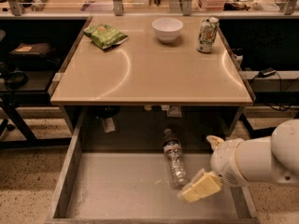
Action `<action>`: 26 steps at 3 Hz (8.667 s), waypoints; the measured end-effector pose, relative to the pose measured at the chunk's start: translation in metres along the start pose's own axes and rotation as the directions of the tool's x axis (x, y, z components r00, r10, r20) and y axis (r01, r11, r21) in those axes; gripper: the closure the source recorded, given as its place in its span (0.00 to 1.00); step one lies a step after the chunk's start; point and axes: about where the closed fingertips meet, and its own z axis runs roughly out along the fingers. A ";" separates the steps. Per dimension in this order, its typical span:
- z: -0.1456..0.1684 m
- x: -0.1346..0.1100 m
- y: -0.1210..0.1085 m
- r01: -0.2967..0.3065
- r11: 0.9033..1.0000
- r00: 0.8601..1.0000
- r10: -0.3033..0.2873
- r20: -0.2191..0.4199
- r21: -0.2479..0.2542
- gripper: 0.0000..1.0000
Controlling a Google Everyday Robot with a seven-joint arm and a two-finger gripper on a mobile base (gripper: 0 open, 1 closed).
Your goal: Pick water bottle from top drawer and place on counter
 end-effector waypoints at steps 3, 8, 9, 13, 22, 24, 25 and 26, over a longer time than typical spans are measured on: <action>0.083 -0.020 -0.015 -0.315 0.945 0.936 0.295 0.190 0.084 0.00; 0.150 0.019 -0.030 -0.351 0.903 0.936 0.332 0.114 0.248 0.29; 0.150 0.019 -0.030 -0.351 0.903 0.936 0.332 0.114 0.248 0.52; 0.109 -0.013 -0.032 -0.311 0.933 0.944 0.281 0.173 0.183 1.00; -0.100 -0.115 -0.124 0.230 0.911 0.961 -0.268 0.068 0.341 1.00; -0.046 -0.135 -0.191 0.223 0.929 0.957 -0.266 0.114 0.295 1.00; -0.028 -0.156 -0.201 0.241 0.934 0.950 -0.283 0.135 0.264 1.00; -0.010 -0.172 -0.208 0.254 0.938 0.944 -0.293 0.149 0.234 1.00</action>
Offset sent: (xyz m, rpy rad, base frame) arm 0.0553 0.0514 -0.0648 0.3072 0.0499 -0.3852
